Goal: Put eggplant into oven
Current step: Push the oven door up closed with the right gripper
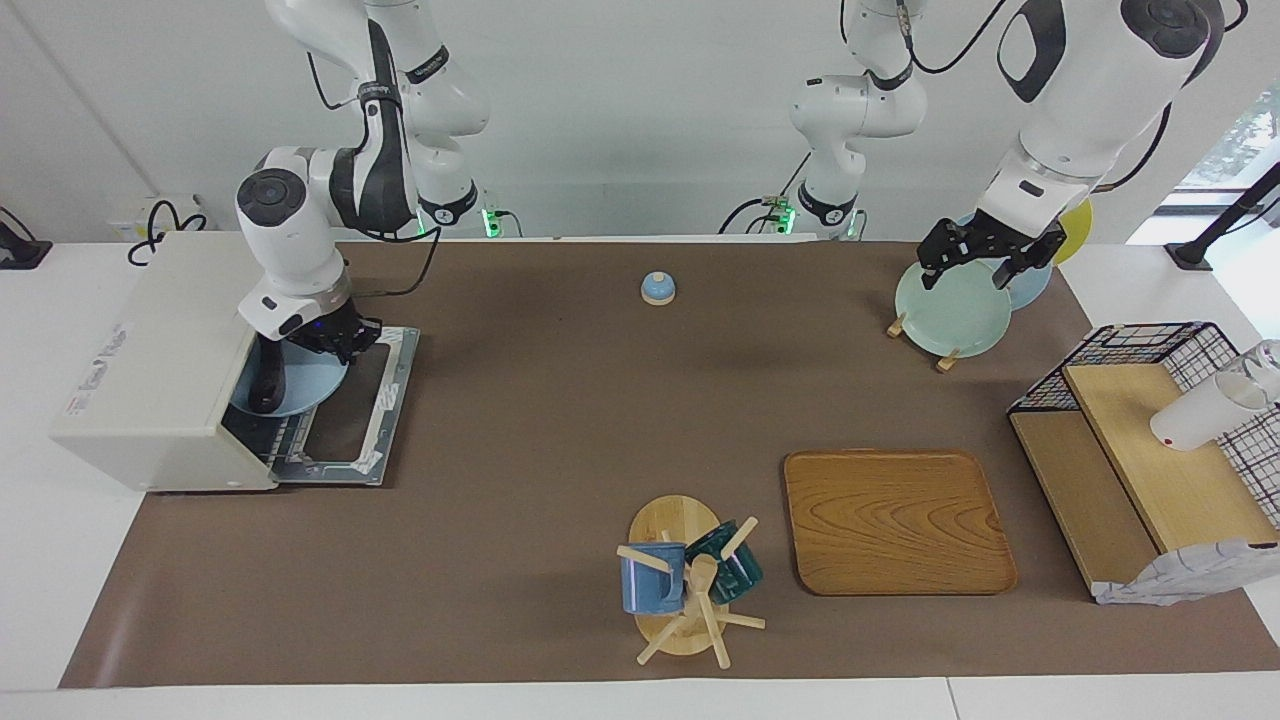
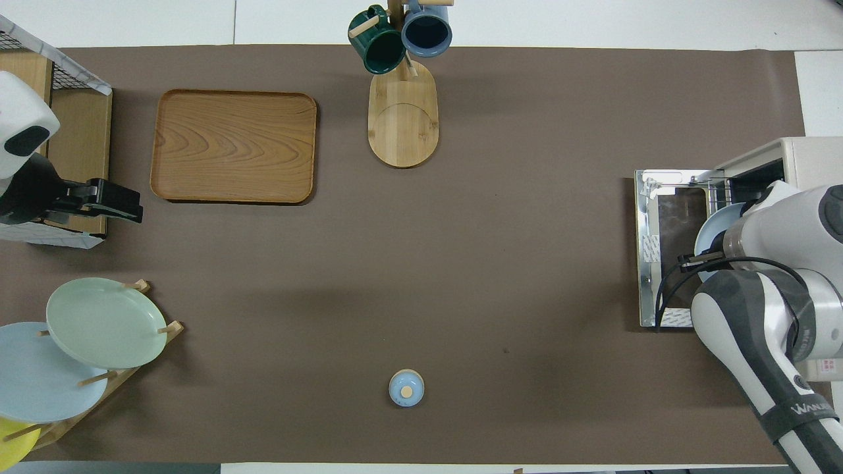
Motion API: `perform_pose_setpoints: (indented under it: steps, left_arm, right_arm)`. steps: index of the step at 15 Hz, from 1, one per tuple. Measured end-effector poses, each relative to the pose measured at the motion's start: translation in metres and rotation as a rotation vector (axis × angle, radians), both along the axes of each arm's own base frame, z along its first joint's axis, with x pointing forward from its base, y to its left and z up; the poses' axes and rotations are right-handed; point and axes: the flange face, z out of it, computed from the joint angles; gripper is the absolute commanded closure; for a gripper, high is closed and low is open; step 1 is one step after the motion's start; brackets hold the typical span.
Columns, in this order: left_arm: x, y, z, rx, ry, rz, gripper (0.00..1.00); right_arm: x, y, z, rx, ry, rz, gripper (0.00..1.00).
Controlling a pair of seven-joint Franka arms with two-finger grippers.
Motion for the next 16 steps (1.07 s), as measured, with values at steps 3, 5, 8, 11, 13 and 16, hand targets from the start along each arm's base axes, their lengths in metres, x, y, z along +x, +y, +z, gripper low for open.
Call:
perform_pose_setpoints:
  steps: [3, 5, 8, 11, 13, 16]
  left_arm:
    - [0.0, 0.0, 0.0, 0.0, 0.0, 0.0, 0.0]
    - [0.0, 0.0, 0.0, 0.0, 0.0, 0.0, 0.0]
    - [0.0, 0.0, 0.0, 0.0, 0.0, 0.0, 0.0]
    - [0.0, 0.0, 0.0, 0.0, 0.0, 0.0, 0.0]
    - [0.0, 0.0, 0.0, 0.0, 0.0, 0.0, 0.0]
    - [0.0, 0.0, 0.0, 0.0, 0.0, 0.0, 0.0]
  right_arm:
    - [0.004, -0.005, 0.012, 0.004, 0.006, 0.035, 0.64]
    - [0.014, 0.003, 0.037, 0.038, 0.005, 0.048, 0.77]
    - [0.026, 0.04, 0.055, 0.087, -0.048, 0.083, 1.0]
    - [0.032, 0.094, 0.029, 0.095, -0.084, 0.093, 1.0]
    - [0.035, 0.102, -0.002, 0.102, -0.098, 0.093, 1.0]
    - [0.031, 0.09, -0.033, 0.105, -0.104, 0.074, 1.0]
